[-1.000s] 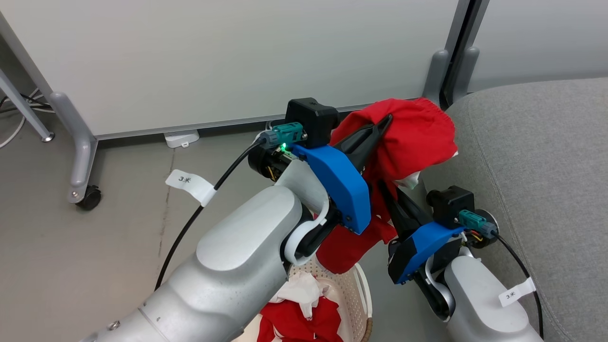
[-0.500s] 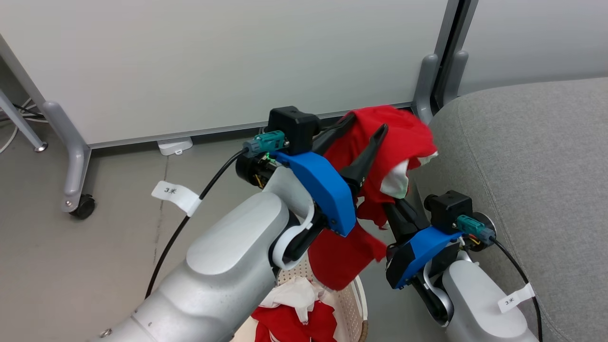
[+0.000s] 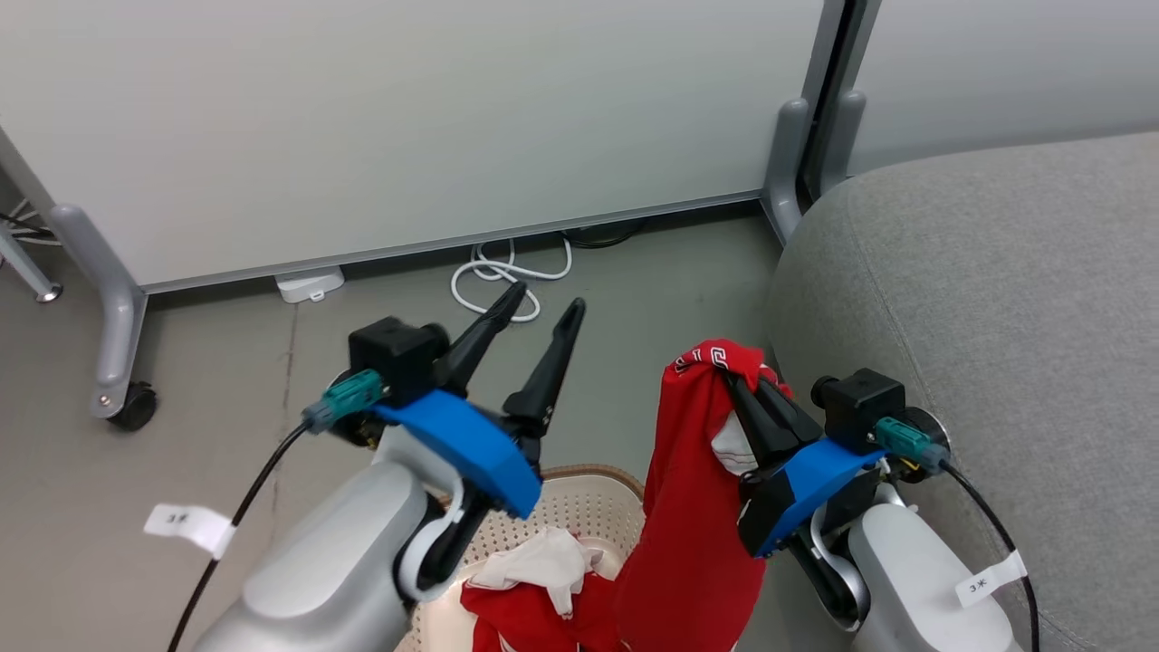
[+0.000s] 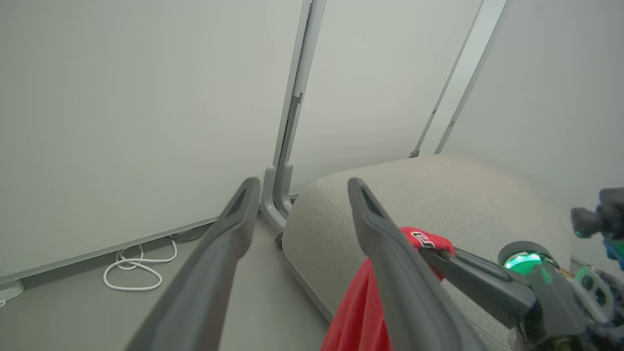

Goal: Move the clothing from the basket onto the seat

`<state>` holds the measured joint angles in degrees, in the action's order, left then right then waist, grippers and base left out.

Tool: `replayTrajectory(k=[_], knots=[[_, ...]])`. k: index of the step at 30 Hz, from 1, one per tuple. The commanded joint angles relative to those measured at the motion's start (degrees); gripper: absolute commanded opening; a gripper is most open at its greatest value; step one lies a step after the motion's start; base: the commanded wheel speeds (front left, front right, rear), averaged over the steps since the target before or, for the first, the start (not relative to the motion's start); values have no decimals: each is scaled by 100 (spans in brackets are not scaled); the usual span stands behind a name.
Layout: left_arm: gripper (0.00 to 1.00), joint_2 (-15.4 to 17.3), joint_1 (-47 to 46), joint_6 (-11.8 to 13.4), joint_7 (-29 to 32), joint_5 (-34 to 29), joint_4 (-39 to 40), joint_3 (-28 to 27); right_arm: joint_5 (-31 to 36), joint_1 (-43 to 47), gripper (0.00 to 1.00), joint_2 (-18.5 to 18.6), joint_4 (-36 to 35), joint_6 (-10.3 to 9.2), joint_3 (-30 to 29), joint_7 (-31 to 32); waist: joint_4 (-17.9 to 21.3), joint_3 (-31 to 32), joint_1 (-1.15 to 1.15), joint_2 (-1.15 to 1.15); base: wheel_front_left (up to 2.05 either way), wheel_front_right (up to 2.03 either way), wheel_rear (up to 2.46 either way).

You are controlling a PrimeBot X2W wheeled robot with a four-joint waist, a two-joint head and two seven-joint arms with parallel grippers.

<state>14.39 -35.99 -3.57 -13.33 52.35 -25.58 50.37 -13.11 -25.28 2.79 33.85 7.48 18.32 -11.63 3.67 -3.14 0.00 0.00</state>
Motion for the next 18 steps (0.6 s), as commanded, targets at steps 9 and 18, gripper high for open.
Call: replayTrajectory(k=[9, 18], knots=[[100, 720, 1508, 334, -189, -1006, 1147, -1481, 139, 301, 0, 16, -852, 3, -173, 210, 582, -252, 0, 0, 0, 0, 0], [100, 553, 2778, 323, -187, -2081, 2127, -2937, 134, 597, 0, 17, -1589, 3, -224, 416, 1226, -395, 0, 0, 0, 0, 0]])
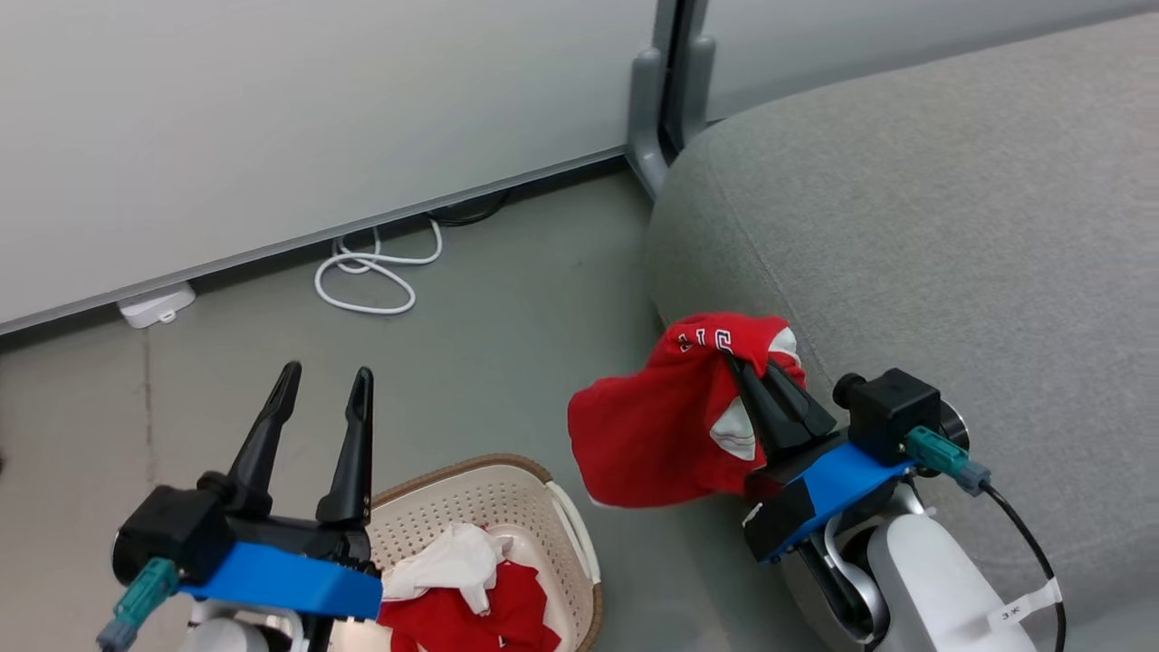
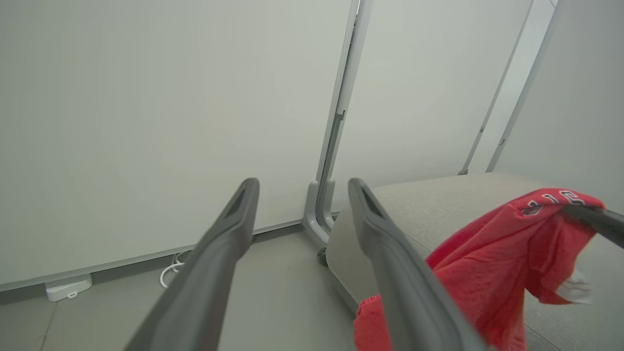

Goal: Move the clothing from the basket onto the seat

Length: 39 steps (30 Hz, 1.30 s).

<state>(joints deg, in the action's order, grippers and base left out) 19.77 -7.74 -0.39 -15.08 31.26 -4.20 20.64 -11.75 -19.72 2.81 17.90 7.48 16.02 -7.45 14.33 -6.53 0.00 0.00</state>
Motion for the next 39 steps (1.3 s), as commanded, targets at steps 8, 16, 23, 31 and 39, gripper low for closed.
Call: replayTrajectory(k=[8, 16, 23, 31, 39], knots=[[100, -381, 757, -286, -13, -619, 197, -768, -178, 303, 0, 13, -342, 3, 55, 81, 809, -165, 0, 0, 0, 0, 0], [100, -614, 835, -577, -13, -983, 158, -1173, -291, 469, 0, 13, -445, 3, 92, 12, 1369, -247, 0, 0, 0, 0, 0], [100, -642, 837, -679, -14, -1083, 83, -1289, -316, 498, 0, 11, -444, 3, 108, -40, 1653, -297, 0, 0, 0, 0, 0], [100, -630, 740, -717, -14, -1104, 25, -1208, -418, 406, 0, 12, -397, 3, 39, -98, 1660, -399, 0, 0, 0, 0, 0], [100, -550, 509, -711, -14, -1056, 155, -1135, -56, -431, 0, 13, -389, 3, -323, -138, 1412, -911, 0, 0, 0, 0, 0]])
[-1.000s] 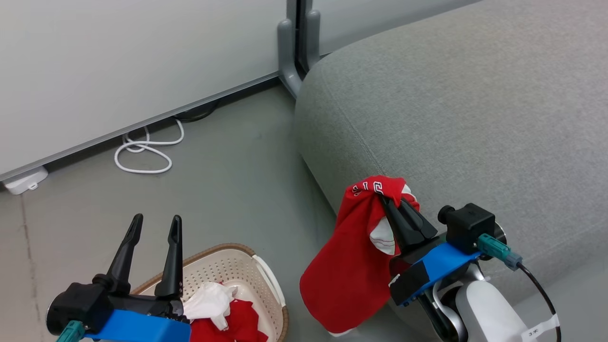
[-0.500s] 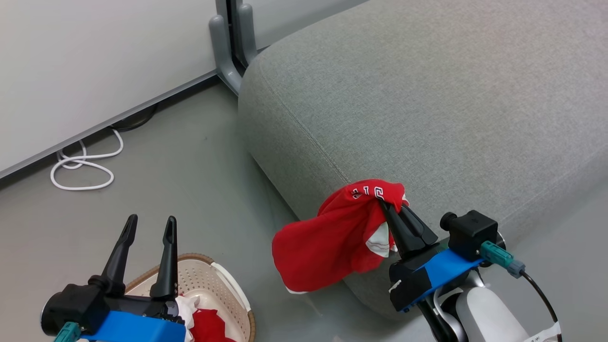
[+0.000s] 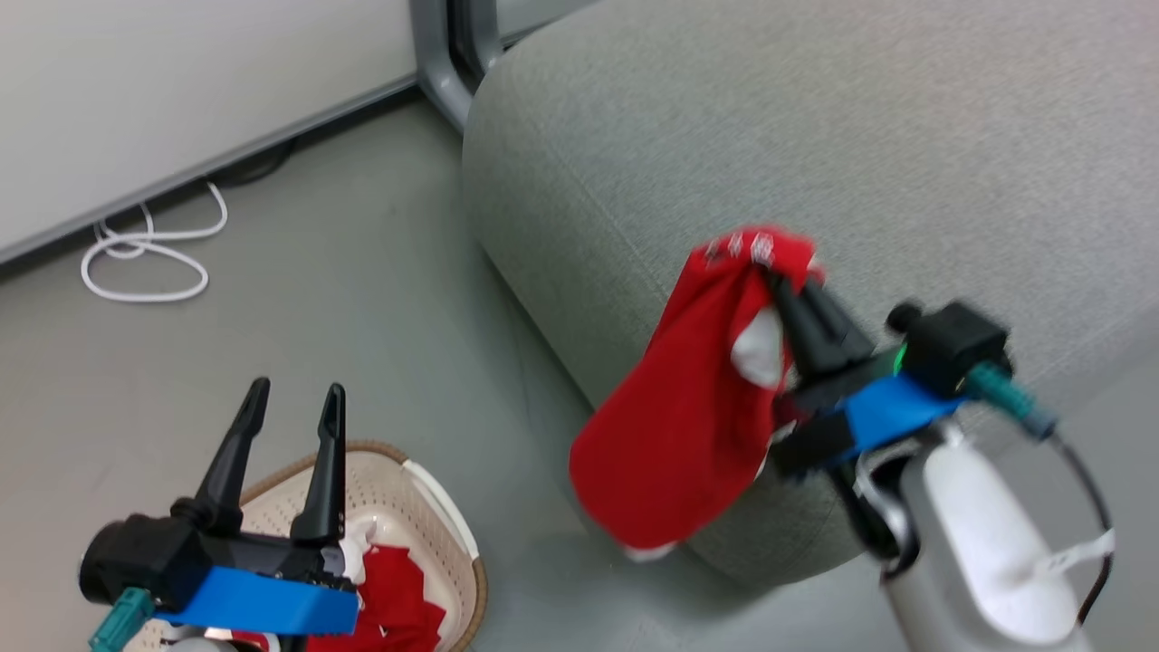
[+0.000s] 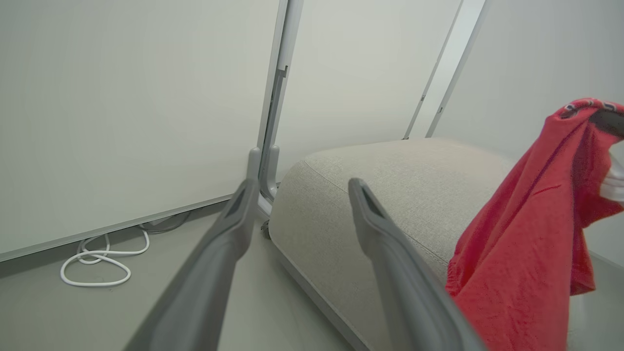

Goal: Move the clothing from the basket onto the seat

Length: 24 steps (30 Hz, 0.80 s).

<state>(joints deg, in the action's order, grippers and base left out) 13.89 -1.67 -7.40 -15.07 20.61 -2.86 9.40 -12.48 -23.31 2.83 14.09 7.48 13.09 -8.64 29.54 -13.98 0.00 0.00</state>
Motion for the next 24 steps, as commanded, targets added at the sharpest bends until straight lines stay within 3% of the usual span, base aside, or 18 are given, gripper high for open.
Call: replayTrajectory(k=[1, 4, 12, 15, 21, 24], knots=[[100, 67, -137, -10, -15, 19, 32, 1, 89, -247, 0, 10, 4, 3, -131, 0, -153, -265, 0, 0, 0, 0, 0], [100, 190, -344, -11, -3, -13, 90, 62, 177, -834, 0, 100, 35, 3, -501, 76, -303, -631, 0, 0, 0, 0, 0], [100, 629, -948, -11, 572, -186, 596, 142, 127, -2356, 0, 961, 161, 2, -1462, 523, -677, -1727, 0, 0, 0, 0, 0], [100, 826, -1173, -6, 809, -268, 1010, 114, -118, -3057, 0, 1399, 306, 3, -2143, 716, -824, -2278, 0, 0, 0, 0, 0], [100, 1091, -1620, -7, 1015, -371, 1526, 225, -54, -3841, 0, 2086, 631, 2, -3067, 778, -1109, -3034, 0, 0, 0, 0, 0], [100, 1170, -1798, -7, 1032, -382, 1703, 237, 45, -4100, 0, 2244, 796, 2, -3396, 698, -1188, -3313, 0, 0, 0, 0, 0]])
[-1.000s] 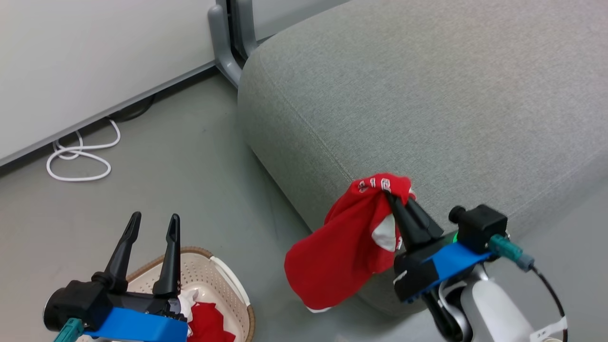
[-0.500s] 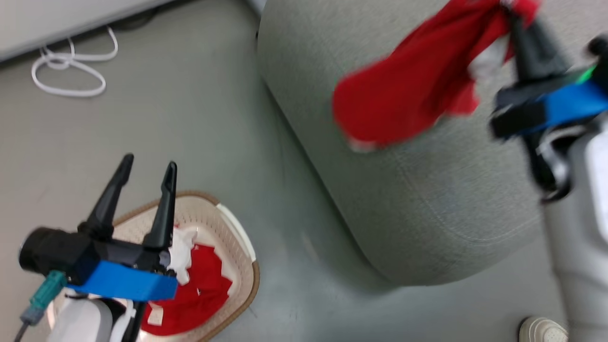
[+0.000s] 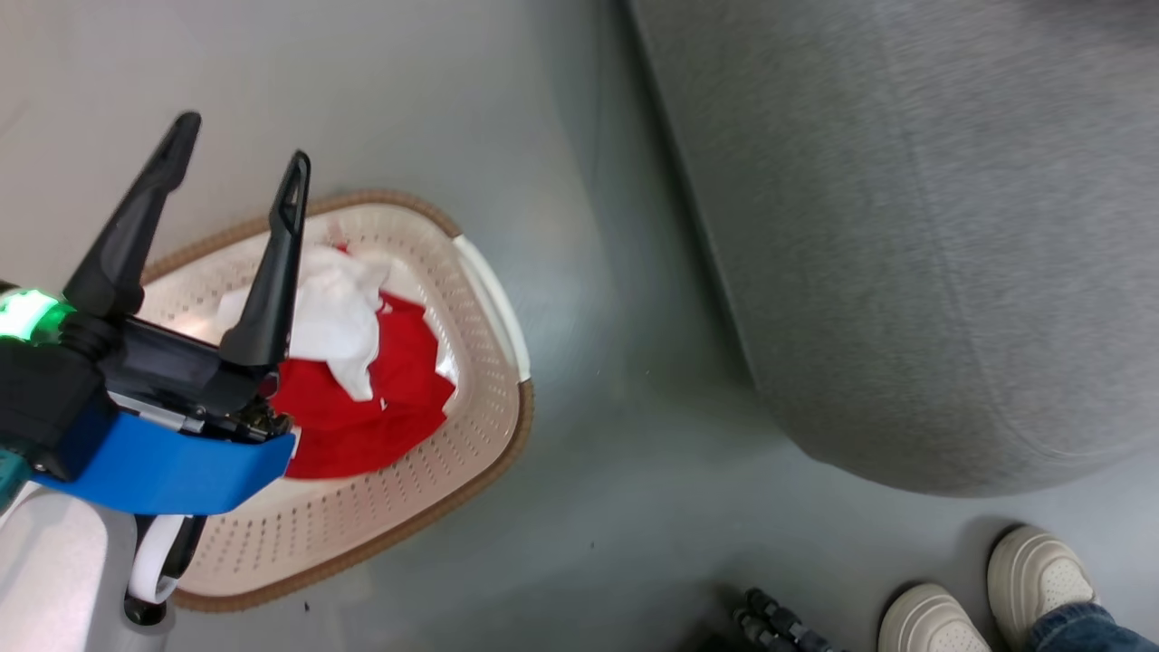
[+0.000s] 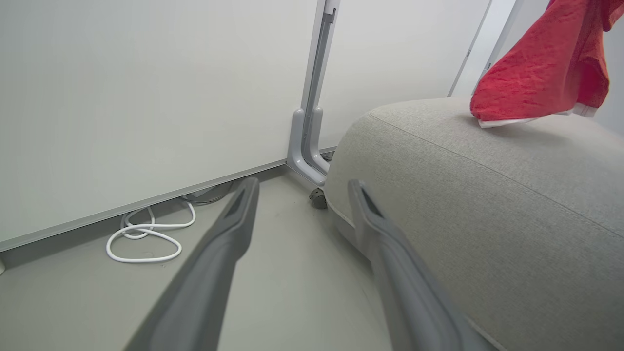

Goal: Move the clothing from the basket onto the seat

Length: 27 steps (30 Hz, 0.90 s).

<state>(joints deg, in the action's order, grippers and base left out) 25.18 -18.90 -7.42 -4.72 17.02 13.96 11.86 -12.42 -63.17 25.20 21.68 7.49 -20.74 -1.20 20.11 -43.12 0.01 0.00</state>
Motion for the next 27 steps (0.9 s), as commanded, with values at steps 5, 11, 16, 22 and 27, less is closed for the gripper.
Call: replayTrajectory(k=[5, 11, 16, 22, 27], knots=[[100, 66, -253, 8, -46, -66, 205, 61, 213, -271, 0, 4, 476, 1, -500, -291, -359, -652, -1, 0, 0, 0, 0], [100, -27, -268, 76, -104, -40, 129, 119, 530, -23, 100, -312, 1262, 1, -663, -93, -440, -682, -1, 0, 0, 0, 0], [100, -123, -289, 125, -165, 3, -47, 161, 865, 101, 100, -377, 1697, 1, -571, 147, -470, -534, -1, 0, 0, 0, 0], [100, -401, -245, 277, -378, 74, -599, 248, 1156, 415, 100, -320, 1982, 1, -287, 410, -562, 56, -1, 0, 0, 0, 0], [100, -588, -135, 288, -581, 172, -1010, 314, 1107, 769, 100, -429, 1865, 0, -155, 355, -624, 539, -1, 0, 0, 0, 0]])
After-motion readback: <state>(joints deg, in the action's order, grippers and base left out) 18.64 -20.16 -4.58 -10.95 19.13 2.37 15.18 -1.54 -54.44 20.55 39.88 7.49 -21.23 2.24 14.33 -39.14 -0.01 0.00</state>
